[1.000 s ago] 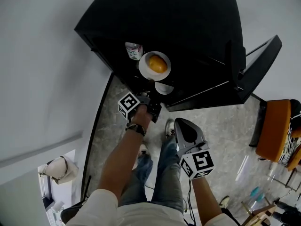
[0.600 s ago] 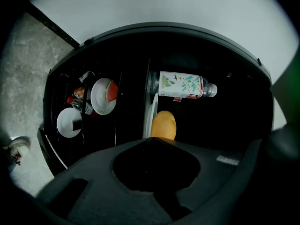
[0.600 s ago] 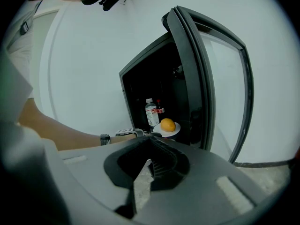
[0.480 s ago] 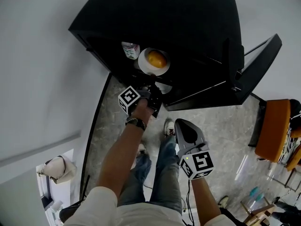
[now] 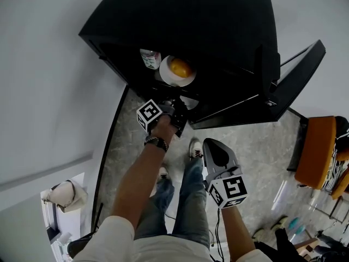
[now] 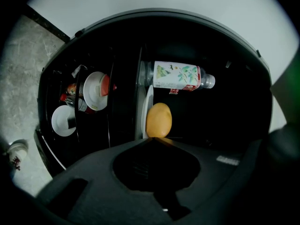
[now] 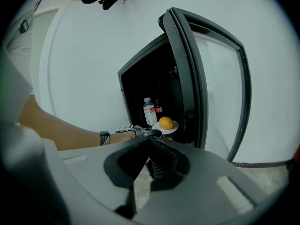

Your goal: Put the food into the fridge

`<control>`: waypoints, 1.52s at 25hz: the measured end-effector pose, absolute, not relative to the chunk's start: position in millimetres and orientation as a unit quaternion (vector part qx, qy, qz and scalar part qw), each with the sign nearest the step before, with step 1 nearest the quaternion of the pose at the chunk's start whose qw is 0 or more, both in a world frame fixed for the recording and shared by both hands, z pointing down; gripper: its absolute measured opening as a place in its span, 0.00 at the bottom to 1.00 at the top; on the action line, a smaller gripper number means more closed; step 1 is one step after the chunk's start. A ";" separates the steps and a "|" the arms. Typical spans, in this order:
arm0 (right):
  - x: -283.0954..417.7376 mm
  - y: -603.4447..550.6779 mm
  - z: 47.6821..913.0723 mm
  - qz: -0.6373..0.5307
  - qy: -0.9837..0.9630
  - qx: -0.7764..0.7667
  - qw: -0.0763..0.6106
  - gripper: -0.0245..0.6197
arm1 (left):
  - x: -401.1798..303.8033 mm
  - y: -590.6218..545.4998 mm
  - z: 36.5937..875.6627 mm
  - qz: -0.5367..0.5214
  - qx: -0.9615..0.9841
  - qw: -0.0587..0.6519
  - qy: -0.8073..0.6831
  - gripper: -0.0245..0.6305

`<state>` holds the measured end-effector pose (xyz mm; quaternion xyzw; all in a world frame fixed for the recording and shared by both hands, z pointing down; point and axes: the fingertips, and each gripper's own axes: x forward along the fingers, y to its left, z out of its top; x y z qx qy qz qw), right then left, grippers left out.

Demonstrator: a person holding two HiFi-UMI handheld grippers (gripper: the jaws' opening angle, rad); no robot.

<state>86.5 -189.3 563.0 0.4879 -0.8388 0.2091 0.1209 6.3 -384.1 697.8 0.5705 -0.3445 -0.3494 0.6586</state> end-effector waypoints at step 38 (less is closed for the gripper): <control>67.5 -186.8 388.5 0.086 -0.858 0.499 0.089 0.05 | -21.1 -229.6 442.4 0.042 0.931 0.173 -0.320 0.03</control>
